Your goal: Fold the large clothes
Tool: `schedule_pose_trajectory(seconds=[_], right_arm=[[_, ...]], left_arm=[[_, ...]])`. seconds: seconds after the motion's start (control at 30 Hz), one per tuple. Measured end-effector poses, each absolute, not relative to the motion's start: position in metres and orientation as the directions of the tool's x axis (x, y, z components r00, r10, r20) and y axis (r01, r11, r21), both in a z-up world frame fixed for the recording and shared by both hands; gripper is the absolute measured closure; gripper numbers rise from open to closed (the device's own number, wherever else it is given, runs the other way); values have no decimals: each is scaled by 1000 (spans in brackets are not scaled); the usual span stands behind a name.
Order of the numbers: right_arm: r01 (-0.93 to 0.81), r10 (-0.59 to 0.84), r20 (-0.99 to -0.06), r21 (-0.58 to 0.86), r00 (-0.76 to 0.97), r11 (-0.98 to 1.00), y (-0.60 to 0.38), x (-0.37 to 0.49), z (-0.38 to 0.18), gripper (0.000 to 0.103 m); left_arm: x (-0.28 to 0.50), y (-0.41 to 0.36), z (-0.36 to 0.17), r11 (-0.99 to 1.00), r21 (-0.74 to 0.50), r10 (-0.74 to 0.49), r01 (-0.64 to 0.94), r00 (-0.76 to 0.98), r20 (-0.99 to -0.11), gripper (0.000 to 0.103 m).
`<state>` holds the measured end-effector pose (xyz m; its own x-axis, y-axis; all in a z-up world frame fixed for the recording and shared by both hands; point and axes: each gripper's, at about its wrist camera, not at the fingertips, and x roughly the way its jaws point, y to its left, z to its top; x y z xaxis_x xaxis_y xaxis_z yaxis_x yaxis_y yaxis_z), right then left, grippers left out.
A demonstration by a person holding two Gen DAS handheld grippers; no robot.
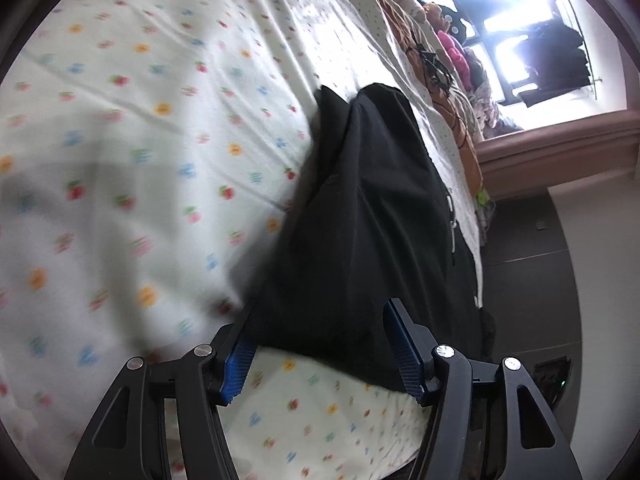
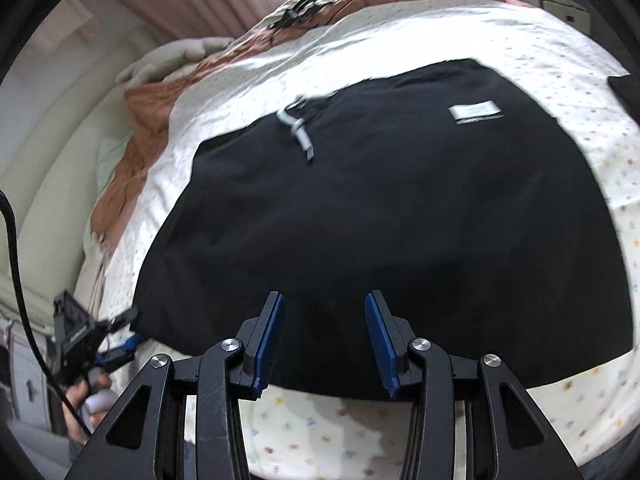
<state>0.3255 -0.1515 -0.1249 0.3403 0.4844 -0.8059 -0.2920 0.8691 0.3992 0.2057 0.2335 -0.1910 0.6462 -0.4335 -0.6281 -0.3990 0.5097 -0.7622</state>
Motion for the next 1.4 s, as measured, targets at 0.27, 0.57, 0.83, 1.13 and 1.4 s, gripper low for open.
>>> schedule_pose_trajectory(seconds=[0.27,0.57,0.83,1.13,1.4], right_arm=[[-322,465,-839,374,283,870,-123,323,-139,60],[-323,410,-878,324,246,889,-102,333,-156,60],[-337,412,-877,321,246,885,-101,341,-160,60],[-293,447,-858,372,252,880,-99,386,-167,60],[-309,439,-858,355,267,883,-76,426,-169,60]], left_arm=[[225,232,-195,514,-747,-417,-421,639,-647,77],[194,221,-178,501,-776,-395,-384,696,-600,92],[188,218,-186,484,-774,-394,-409,687,-610,91],[197,218,-193,487,-758,-393,-434,667,-634,87],[203,219,-197,492,-745,-388,-450,654,-650,84]])
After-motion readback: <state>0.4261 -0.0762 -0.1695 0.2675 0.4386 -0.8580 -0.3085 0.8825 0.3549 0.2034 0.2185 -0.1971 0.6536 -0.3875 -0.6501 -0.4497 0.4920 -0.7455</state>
